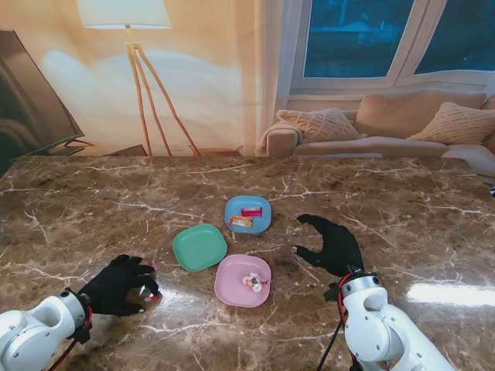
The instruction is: Portion candies into small dishes
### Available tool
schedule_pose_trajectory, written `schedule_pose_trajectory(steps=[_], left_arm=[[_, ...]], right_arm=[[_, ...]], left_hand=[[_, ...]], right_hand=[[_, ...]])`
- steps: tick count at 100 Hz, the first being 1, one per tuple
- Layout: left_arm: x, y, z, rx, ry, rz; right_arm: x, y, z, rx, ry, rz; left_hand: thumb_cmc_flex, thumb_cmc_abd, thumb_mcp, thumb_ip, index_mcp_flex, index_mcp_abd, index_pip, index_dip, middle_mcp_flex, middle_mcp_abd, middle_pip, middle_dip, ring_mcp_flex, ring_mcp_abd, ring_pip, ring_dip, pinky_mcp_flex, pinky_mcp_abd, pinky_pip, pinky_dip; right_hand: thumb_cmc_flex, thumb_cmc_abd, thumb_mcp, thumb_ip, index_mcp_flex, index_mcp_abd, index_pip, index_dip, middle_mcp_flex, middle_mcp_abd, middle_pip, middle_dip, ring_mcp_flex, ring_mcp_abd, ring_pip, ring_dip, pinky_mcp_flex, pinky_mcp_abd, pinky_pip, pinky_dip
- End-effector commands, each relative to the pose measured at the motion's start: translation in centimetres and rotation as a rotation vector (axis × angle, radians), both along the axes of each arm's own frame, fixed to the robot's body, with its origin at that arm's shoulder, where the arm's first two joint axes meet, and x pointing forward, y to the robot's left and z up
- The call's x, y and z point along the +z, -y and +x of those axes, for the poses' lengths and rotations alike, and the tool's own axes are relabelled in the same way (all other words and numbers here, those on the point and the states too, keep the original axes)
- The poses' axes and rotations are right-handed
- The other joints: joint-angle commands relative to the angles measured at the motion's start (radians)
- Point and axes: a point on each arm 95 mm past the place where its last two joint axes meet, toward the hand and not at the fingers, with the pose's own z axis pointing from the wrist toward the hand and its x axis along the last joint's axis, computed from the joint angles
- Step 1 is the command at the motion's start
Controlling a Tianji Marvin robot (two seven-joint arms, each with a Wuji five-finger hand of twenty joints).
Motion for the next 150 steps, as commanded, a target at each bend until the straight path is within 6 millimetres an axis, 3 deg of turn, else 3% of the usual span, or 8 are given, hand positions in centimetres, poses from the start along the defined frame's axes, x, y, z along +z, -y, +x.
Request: schedule_pose_trajectory(steps=[1,20,37,65,78,104,119,150], left_arm=[[-0.5,0.0,-0.1,-0.008,-0.010,0.009],[-1.0,0.4,0.5,-0.016,0.006,0.011],[-1.4,0.6,0.7,-0.022,0.014,0.011],[-1.7,0.4,0.8,-0.007,0.019,0.009],[-2.0,0.2,0.7,0.004,0.015,-0.002],[-2.4,0.2,0.9,0.020,0.003,-0.024],[-2.5,0.2,0.9,0.027,0.003,-0.025],[-2.7,0.1,0.9,0.031,0.009,-0.018]], right_arm=[[-0.7,-0.1,-0.4,0.001,-0.031,0.006],[-0.8,-0.1,-0.4,0.000,-0.034,0.009],[-0.8,-0.2,-0.3,-0.001,-0.036,0.014],[-0.8,-0.2,-0.3,0.001,-0.044,0.022],[-0.9,-0.3,-0.3,0.000,-0.048,0.026],[-0.9,-0.4,-0.2,0.004,-0.055,0.028],[-0.9,-0.5,-0.1,0.005,-0.057,0.029],[-1.0,-0.7,-0.1,0.008,-0.066,0.035]], left_hand=[[-0.024,-0.033,-0.009,-0.032,0.004,0.002,0.023,0.029,-0.028,-0.031,0.013,0.012,-0.027,-0.024,-0.002,0.018,-0.004,-0.019,-0.029,0.022],[0.041,-0.044,-0.061,-0.062,0.045,-0.070,0.158,0.148,-0.006,-0.032,0.024,0.021,-0.017,-0.025,0.007,0.023,-0.007,-0.018,-0.022,0.043],[0.160,-0.016,-0.088,-0.035,0.119,-0.161,0.246,0.167,0.017,-0.042,0.036,0.026,-0.003,-0.028,0.019,0.028,-0.007,-0.020,-0.015,0.058],[0.201,0.039,-0.104,-0.036,0.170,-0.136,0.150,-0.005,0.026,-0.049,0.047,0.024,-0.003,-0.035,0.033,0.030,-0.010,-0.025,-0.007,0.084],[0.183,0.076,-0.022,-0.026,0.171,-0.100,0.025,-0.102,0.026,-0.050,0.048,0.019,-0.003,-0.035,0.036,0.030,-0.009,-0.025,-0.009,0.088],[0.146,0.044,-0.075,-0.053,0.161,-0.093,0.037,-0.098,0.023,-0.047,0.047,0.016,-0.005,-0.035,0.036,0.029,-0.008,-0.031,-0.006,0.092],[0.190,0.061,-0.206,-0.032,0.165,-0.122,0.130,-0.048,0.029,-0.038,0.052,0.020,0.001,-0.035,0.039,0.032,0.001,-0.038,-0.004,0.095],[0.262,0.094,-0.225,-0.028,0.220,-0.156,0.245,-0.011,0.063,-0.038,0.070,0.028,0.023,-0.034,0.057,0.038,0.027,-0.041,0.009,0.101]], right_hand=[[-0.030,-0.005,0.021,0.036,0.016,-0.029,0.006,0.008,0.004,-0.006,-0.015,0.005,-0.013,-0.048,-0.007,-0.002,0.002,-0.022,-0.006,-0.002],[-0.027,-0.007,0.029,0.035,0.016,-0.030,0.006,0.008,0.008,-0.006,-0.015,0.007,-0.007,-0.047,-0.005,0.001,0.004,-0.020,-0.003,0.000],[-0.025,-0.008,0.033,0.034,0.016,-0.031,0.006,0.008,0.012,-0.005,-0.014,0.009,-0.002,-0.044,-0.002,0.004,0.008,-0.018,0.000,0.002],[-0.027,-0.004,0.035,0.034,0.018,-0.033,0.007,0.008,0.018,-0.005,-0.013,0.013,0.006,-0.043,0.000,0.009,0.013,-0.011,0.007,0.007],[-0.028,-0.001,0.037,0.035,0.020,-0.034,0.008,0.009,0.022,-0.006,-0.012,0.016,0.008,-0.041,0.000,0.011,0.014,-0.009,0.009,0.009],[-0.030,0.004,0.043,0.035,0.021,-0.035,0.009,0.009,0.027,-0.006,-0.012,0.020,0.011,-0.038,0.002,0.015,0.016,-0.004,0.012,0.014],[-0.028,0.005,0.049,0.036,0.023,-0.035,0.010,0.009,0.031,-0.008,-0.011,0.023,0.015,-0.036,0.004,0.018,0.022,0.001,0.017,0.018],[-0.028,0.009,0.061,0.036,0.024,-0.032,0.012,0.010,0.044,-0.008,-0.007,0.030,0.027,-0.032,0.009,0.024,0.030,0.008,0.026,0.027]])
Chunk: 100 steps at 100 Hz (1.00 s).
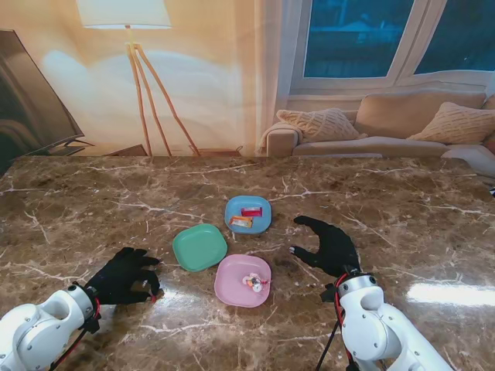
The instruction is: Portion candies into small dishes
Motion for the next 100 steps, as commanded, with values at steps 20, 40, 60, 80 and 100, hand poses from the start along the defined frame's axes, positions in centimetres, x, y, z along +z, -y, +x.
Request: schedule_pose_trajectory(steps=[20,40,60,80,100], left_arm=[[-1.79,-0.34,-1.07,0.012,-0.051,0.018],[-1.95,-0.41,-0.99,0.014,-0.037,0.018],[-1.97,-0.43,-1.00,0.006,-0.033,0.028],[-1.93,-0.37,-0.99,-0.005,-0.038,0.037],[-1.86,-0.26,-0.99,-0.048,-0.052,0.085]], right_arm=[[-0.65,-0.16,-0.22,-0.004,-0.032,0.010],[-0.69,-0.20,-0.20,-0.003,-0.035,0.013],[-0.73,-0.20,-0.21,-0.002,-0.038,0.017],[-0.78,-0.20,-0.19,-0.002,-0.042,0.019],[-0.86,-0.21,-0.20,-0.001,-0.048,0.027]], left_hand=[[0.130,0.012,-0.015,0.034,0.017,0.038,0.032,-0.022,0.040,0.017,0.035,0.015,0.007,-0.024,0.016,0.016,0.002,-0.022,0.009,0.021],[0.084,0.030,-0.065,0.021,0.043,0.050,0.037,-0.028,0.060,0.020,0.043,0.017,0.017,-0.024,0.022,0.017,0.005,-0.018,0.014,0.023],[0.097,0.036,-0.084,0.019,0.066,0.055,0.062,-0.019,0.073,0.017,0.050,0.022,0.019,-0.026,0.025,0.018,0.003,-0.008,0.023,0.028],[0.139,0.070,-0.113,0.022,0.059,0.134,0.021,0.090,0.067,0.018,0.061,0.054,0.008,-0.032,0.035,0.025,-0.011,-0.013,0.038,0.031],[0.143,0.112,-0.103,0.033,0.007,0.204,-0.004,0.238,0.048,0.035,0.076,0.092,-0.009,-0.026,0.040,0.038,-0.029,-0.022,0.048,0.022]], right_hand=[[-0.030,0.013,0.028,0.036,0.023,-0.019,0.003,0.009,0.015,-0.008,-0.006,0.022,0.029,-0.032,0.009,0.017,0.006,-0.001,0.027,0.024],[-0.031,0.014,0.030,0.036,0.025,-0.021,0.004,0.009,0.019,-0.011,-0.006,0.027,0.033,-0.028,0.013,0.022,0.008,0.002,0.030,0.029],[-0.026,0.012,0.035,0.036,0.026,-0.022,0.005,0.009,0.024,-0.009,-0.006,0.030,0.039,-0.025,0.016,0.027,0.012,0.004,0.033,0.033],[-0.023,0.013,0.043,0.036,0.029,-0.021,0.007,0.010,0.029,-0.010,-0.004,0.034,0.044,-0.024,0.018,0.031,0.015,0.006,0.035,0.037],[-0.025,0.016,0.047,0.035,0.030,-0.024,0.008,0.009,0.034,-0.010,-0.002,0.037,0.049,-0.024,0.021,0.034,0.019,0.009,0.039,0.041]])
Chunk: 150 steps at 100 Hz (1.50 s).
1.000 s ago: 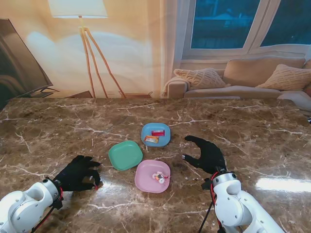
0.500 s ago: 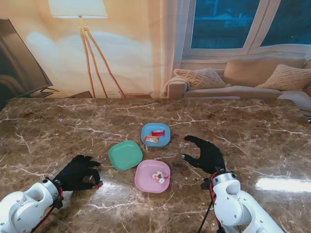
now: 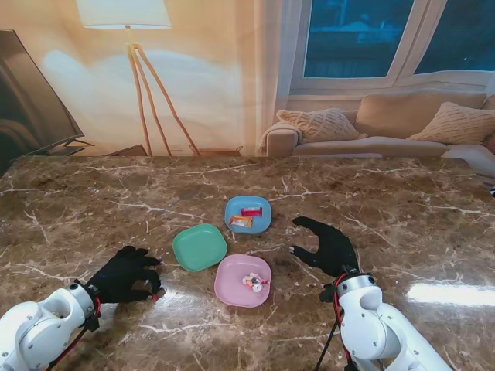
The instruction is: Portion candies into small dishes
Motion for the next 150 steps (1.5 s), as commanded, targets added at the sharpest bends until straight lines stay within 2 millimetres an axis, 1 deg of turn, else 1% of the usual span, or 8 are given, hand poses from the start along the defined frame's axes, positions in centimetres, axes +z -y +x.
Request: schedule_pose_trajectory(steps=[1,13,22,34,57,91,111,150], left_arm=[[-2.0,-0.4,-1.2,-0.016,-0.068,0.052],[-2.0,-0.3,-1.3,-0.033,-0.065,0.070],[-1.9,-0.3,-1.3,-0.038,-0.070,0.080],[-2.0,-0.3,-1.3,-0.036,-0.080,0.079],[-2.1,0.1,-1.3,-0.036,-0.076,0.065],[-2.1,0.3,-1.3,-0.034,-0.024,0.046],[-1.9,0.8,-1.2,-0.004,0.005,-0.013],[-0.7,1.3,-1.1,0.000,0.049,-0.042]], right_arm=[[-0.7,-0.1,-0.3,0.002,-0.030,0.005],[-0.7,-0.1,-0.3,0.003,-0.028,0.009],[-0.7,0.0,-0.3,0.004,-0.028,0.013],[-0.7,0.0,-0.3,0.007,-0.029,0.017],[-0.7,0.1,-0.2,0.005,-0.028,0.022],[-0.8,0.1,-0.2,0.005,-0.026,0.026],[-0.8,0.1,-0.2,0.006,-0.028,0.027],[-0.9,0.1,-0.2,0.005,-0.030,0.032]], left_hand=[[0.090,0.034,0.028,0.046,0.031,0.179,0.021,0.057,0.022,0.046,0.074,0.061,-0.021,-0.015,0.019,0.027,-0.020,-0.022,0.012,0.010],[0.073,0.055,0.038,0.047,0.002,0.201,0.028,0.091,0.024,0.050,0.092,0.085,-0.025,-0.011,0.020,0.033,-0.026,-0.024,0.005,0.008],[0.077,0.079,0.026,0.044,-0.020,0.230,0.036,0.119,0.014,0.055,0.107,0.132,-0.028,-0.003,0.018,0.048,-0.027,-0.024,-0.011,0.017],[0.082,0.092,0.016,0.045,-0.037,0.239,0.047,0.138,0.013,0.053,0.132,0.177,-0.029,0.001,0.019,0.061,-0.027,-0.026,-0.022,0.026],[0.088,0.081,0.031,0.040,-0.017,0.253,0.059,0.135,0.025,0.049,0.193,0.289,-0.020,0.011,0.037,0.098,-0.026,-0.032,-0.019,0.047],[0.124,0.076,0.023,0.025,-0.010,0.250,0.065,0.136,0.037,0.035,0.238,0.356,-0.012,0.012,0.080,0.128,-0.018,-0.032,0.028,0.080],[0.128,0.079,0.017,0.025,-0.015,0.230,0.070,0.137,0.045,0.028,0.255,0.375,-0.005,0.008,0.098,0.137,-0.013,-0.034,0.048,0.080],[0.131,0.086,0.005,0.027,-0.024,0.213,0.072,0.143,0.045,0.024,0.254,0.385,-0.002,0.005,0.104,0.138,-0.014,-0.035,0.063,0.067]], right_hand=[[-0.025,0.016,0.023,0.035,0.019,-0.024,0.005,0.007,0.010,-0.010,-0.003,0.015,0.026,-0.024,0.005,0.021,0.006,-0.004,0.022,0.028],[-0.030,0.023,0.024,0.035,0.019,-0.023,0.005,0.006,0.015,-0.012,-0.001,0.017,0.029,-0.023,0.006,0.023,0.008,-0.002,0.024,0.030],[-0.030,0.025,0.026,0.036,0.018,-0.024,0.005,0.006,0.016,-0.011,-0.001,0.018,0.030,-0.022,0.006,0.024,0.010,-0.001,0.026,0.032],[-0.030,0.027,0.027,0.036,0.017,-0.026,0.005,0.005,0.017,-0.011,-0.002,0.019,0.032,-0.021,0.007,0.026,0.012,0.001,0.028,0.035],[-0.030,0.029,0.029,0.037,0.019,-0.027,0.006,0.005,0.018,-0.013,-0.003,0.021,0.033,-0.019,0.007,0.027,0.013,0.002,0.028,0.037],[-0.027,0.029,0.037,0.037,0.017,-0.026,0.006,0.004,0.017,-0.012,-0.004,0.022,0.035,-0.019,0.007,0.030,0.014,0.003,0.029,0.040],[-0.027,0.030,0.040,0.036,0.017,-0.024,0.006,0.004,0.018,-0.013,-0.003,0.023,0.035,-0.018,0.008,0.030,0.015,0.004,0.029,0.042],[-0.029,0.032,0.040,0.036,0.017,-0.025,0.007,0.003,0.018,-0.012,-0.003,0.023,0.035,-0.018,0.007,0.031,0.015,0.004,0.028,0.043]])
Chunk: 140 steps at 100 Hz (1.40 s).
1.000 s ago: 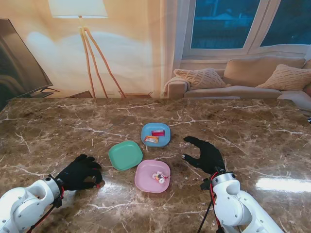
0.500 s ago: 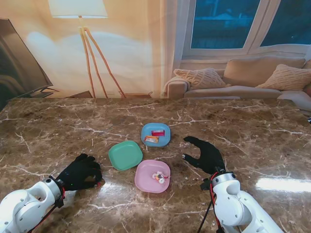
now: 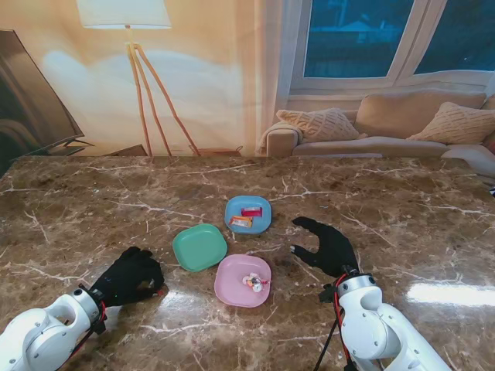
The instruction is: Portion candies into small dishes
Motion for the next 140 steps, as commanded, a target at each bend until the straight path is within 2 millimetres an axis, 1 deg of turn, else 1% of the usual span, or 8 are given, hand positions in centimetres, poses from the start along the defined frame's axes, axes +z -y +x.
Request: schedule_pose_trajectory(steps=[1,36,50,92,117,130,135,140], left_arm=[[-0.2,0.3,-0.4,0.005,-0.002,-0.010],[1.1,0.6,-0.2,0.020,0.038,-0.042],[1.6,0.8,0.3,0.039,0.057,-0.059],[3.9,3.4,4.2,0.087,0.141,-0.135],[3.8,5.0,7.0,0.090,0.126,-0.160],[3.5,5.4,8.1,0.079,0.108,-0.148],[3.3,5.5,8.4,0.076,0.100,-0.143],[3.1,5.5,8.7,0.074,0.096,-0.139]], right_arm=[[-0.6,0.0,-0.3,0.003,-0.025,0.003],[-0.6,0.0,-0.3,0.002,-0.025,0.005],[-0.6,0.1,-0.3,0.001,-0.024,0.007],[-0.6,0.1,-0.2,0.000,-0.026,0.010],[-0.6,0.2,-0.2,-0.004,-0.026,0.014],[-0.6,0.3,-0.2,-0.008,-0.025,0.015],[-0.6,0.4,-0.2,-0.009,-0.025,0.016],[-0.6,0.4,-0.2,-0.009,-0.026,0.016]], left_hand=[[0.059,0.034,0.003,0.018,0.028,-0.022,0.022,0.002,0.014,-0.012,0.016,0.016,0.000,-0.003,0.016,0.014,-0.006,-0.024,0.015,0.006],[0.060,0.039,-0.006,0.021,0.024,-0.027,0.023,0.003,0.015,-0.014,0.016,0.020,0.003,-0.003,0.016,0.013,-0.006,-0.023,0.022,-0.004],[0.062,0.040,-0.010,0.022,0.022,-0.027,0.023,0.003,0.013,-0.013,0.014,0.020,0.002,-0.001,0.014,0.013,-0.009,-0.023,0.022,-0.008],[0.066,0.045,-0.019,0.026,0.016,-0.030,0.023,0.005,0.011,-0.012,0.011,0.023,0.002,-0.002,0.010,0.013,-0.011,-0.021,0.022,-0.013],[0.069,0.049,-0.026,0.028,0.011,-0.029,0.025,0.008,0.007,-0.012,0.011,0.025,0.002,-0.001,0.007,0.014,-0.012,-0.019,0.022,-0.013],[0.068,0.051,-0.034,0.029,0.006,-0.033,0.021,0.002,0.004,-0.013,0.007,0.023,0.002,-0.001,0.006,0.014,-0.014,-0.020,0.021,-0.013],[0.067,0.048,-0.038,0.031,0.007,-0.031,0.017,-0.006,0.001,-0.012,0.002,0.019,0.002,-0.001,0.005,0.015,-0.014,-0.018,0.021,-0.013],[0.063,0.041,-0.044,0.040,0.017,-0.028,0.008,-0.038,0.003,-0.012,-0.008,0.007,0.005,-0.002,0.005,0.016,-0.015,-0.016,0.018,-0.012]], right_hand=[[-0.029,0.013,0.028,0.036,0.017,-0.025,0.007,0.003,0.005,-0.013,-0.003,0.011,0.017,-0.017,0.001,0.018,0.005,-0.008,0.020,0.018],[-0.029,0.013,0.028,0.036,0.017,-0.025,0.007,0.003,0.004,-0.013,-0.004,0.011,0.017,-0.017,0.001,0.018,0.005,-0.007,0.020,0.019],[-0.029,0.013,0.027,0.036,0.017,-0.026,0.008,0.002,0.004,-0.013,-0.004,0.011,0.016,-0.017,0.001,0.018,0.005,-0.007,0.020,0.020],[-0.030,0.013,0.026,0.036,0.017,-0.026,0.007,0.002,0.001,-0.013,-0.006,0.010,0.015,-0.017,0.000,0.018,0.005,-0.007,0.018,0.020],[-0.029,0.013,0.027,0.037,0.017,-0.028,0.007,0.002,0.002,-0.012,-0.005,0.010,0.015,-0.017,0.000,0.018,0.005,-0.007,0.018,0.021],[-0.028,0.012,0.027,0.036,0.018,-0.026,0.007,0.002,0.001,-0.012,-0.005,0.010,0.015,-0.017,0.001,0.018,0.005,-0.007,0.018,0.021],[-0.029,0.012,0.026,0.036,0.018,-0.027,0.008,0.002,0.002,-0.013,-0.005,0.010,0.014,-0.016,0.000,0.018,0.004,-0.007,0.018,0.022],[-0.029,0.013,0.026,0.036,0.018,-0.026,0.007,0.002,0.001,-0.012,-0.005,0.010,0.015,-0.017,0.001,0.018,0.005,-0.007,0.018,0.022]])
